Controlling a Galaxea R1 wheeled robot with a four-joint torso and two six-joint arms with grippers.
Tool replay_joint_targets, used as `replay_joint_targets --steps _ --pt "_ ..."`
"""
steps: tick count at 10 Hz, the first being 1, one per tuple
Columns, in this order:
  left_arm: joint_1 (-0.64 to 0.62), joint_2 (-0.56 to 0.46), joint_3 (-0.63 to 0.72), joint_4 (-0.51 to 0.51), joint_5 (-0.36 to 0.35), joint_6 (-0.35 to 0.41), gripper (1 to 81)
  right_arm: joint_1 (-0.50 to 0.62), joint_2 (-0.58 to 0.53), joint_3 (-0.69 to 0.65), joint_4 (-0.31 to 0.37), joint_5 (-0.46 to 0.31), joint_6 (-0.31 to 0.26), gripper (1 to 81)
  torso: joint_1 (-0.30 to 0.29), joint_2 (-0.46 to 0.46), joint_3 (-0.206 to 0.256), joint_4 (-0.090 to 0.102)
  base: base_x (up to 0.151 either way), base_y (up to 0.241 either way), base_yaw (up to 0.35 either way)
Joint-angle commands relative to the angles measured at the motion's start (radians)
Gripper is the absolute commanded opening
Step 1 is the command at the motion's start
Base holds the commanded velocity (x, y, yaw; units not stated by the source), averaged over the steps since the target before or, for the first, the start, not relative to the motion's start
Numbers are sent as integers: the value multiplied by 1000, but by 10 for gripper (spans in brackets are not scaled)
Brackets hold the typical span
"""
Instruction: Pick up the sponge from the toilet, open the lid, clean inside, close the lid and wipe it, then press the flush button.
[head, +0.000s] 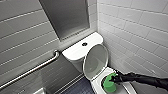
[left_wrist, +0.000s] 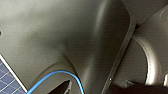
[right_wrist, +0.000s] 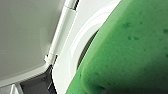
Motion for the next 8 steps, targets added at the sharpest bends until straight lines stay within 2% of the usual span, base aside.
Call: replay_joint_targets --steps 1,5,8 --pt "7 -6 -2 -2 83 8 811 142 -25 2 -20 -8 -2 10 0 0 0 0 0 0 0" --pt "7 -10 -2 -12 79 8 811 135 -19 -7 -21 -2 -2 10 0 0 0 0 0 0 0" --pt "7 -10 -2 -12 76 7 811 127 -19 -13 -20 3 -2 10 1 1 0 0 -99 0 0"
